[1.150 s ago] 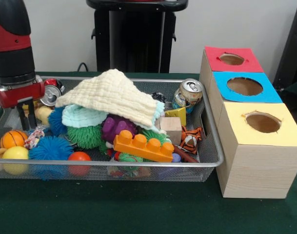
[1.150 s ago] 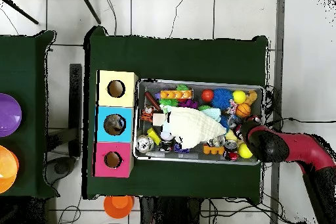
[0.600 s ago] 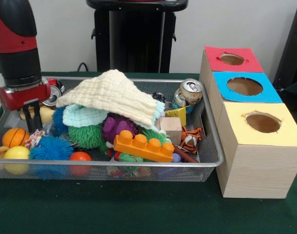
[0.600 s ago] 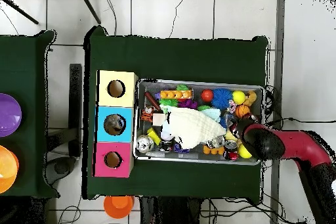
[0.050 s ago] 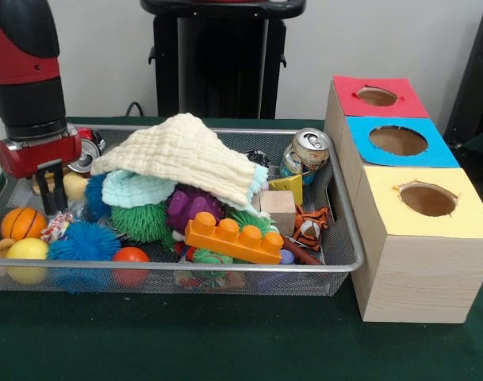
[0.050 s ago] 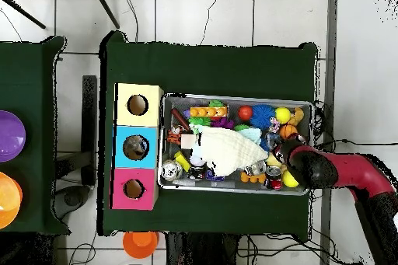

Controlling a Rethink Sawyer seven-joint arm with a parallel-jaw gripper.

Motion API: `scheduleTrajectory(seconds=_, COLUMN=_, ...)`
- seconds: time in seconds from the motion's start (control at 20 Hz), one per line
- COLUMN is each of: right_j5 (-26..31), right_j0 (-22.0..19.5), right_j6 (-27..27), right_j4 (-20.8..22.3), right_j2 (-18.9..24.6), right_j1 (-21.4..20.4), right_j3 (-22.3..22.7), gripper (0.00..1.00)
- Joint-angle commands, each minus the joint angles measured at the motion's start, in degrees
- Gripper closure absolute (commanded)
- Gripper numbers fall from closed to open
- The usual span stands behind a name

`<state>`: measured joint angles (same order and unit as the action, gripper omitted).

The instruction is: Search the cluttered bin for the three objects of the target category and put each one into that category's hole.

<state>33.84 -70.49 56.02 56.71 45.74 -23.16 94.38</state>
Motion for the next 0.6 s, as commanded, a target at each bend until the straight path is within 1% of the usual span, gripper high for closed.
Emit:
scheduleTrajectory(seconds=0.05, right_j5=4.5, right_j0=-0.7, right_j6=-12.0, right_j4=-3.8, right_j2=2.8, right_j1=-1.1, right_j3=2.5, gripper=1.00)
scheduleTrajectory(seconds=0.1, right_j5=4.2, right_j0=-0.8, right_j6=-12.1, right_j4=-3.9, right_j2=2.8, right_j1=-1.1, right_j3=2.5, gripper=1.00)
scheduleTrajectory(seconds=0.3, right_j5=1.4, right_j0=0.4, right_j6=-9.6, right_j4=-2.6, right_j2=1.6, right_j1=0.1, right_j3=1.0, gripper=1.00)
scheduleTrajectory(seconds=0.6, right_j5=0.7, right_j0=0.8, right_j6=-8.7, right_j4=-2.6, right_j2=1.6, right_j1=0.2, right_j3=1.4, gripper=1.00)
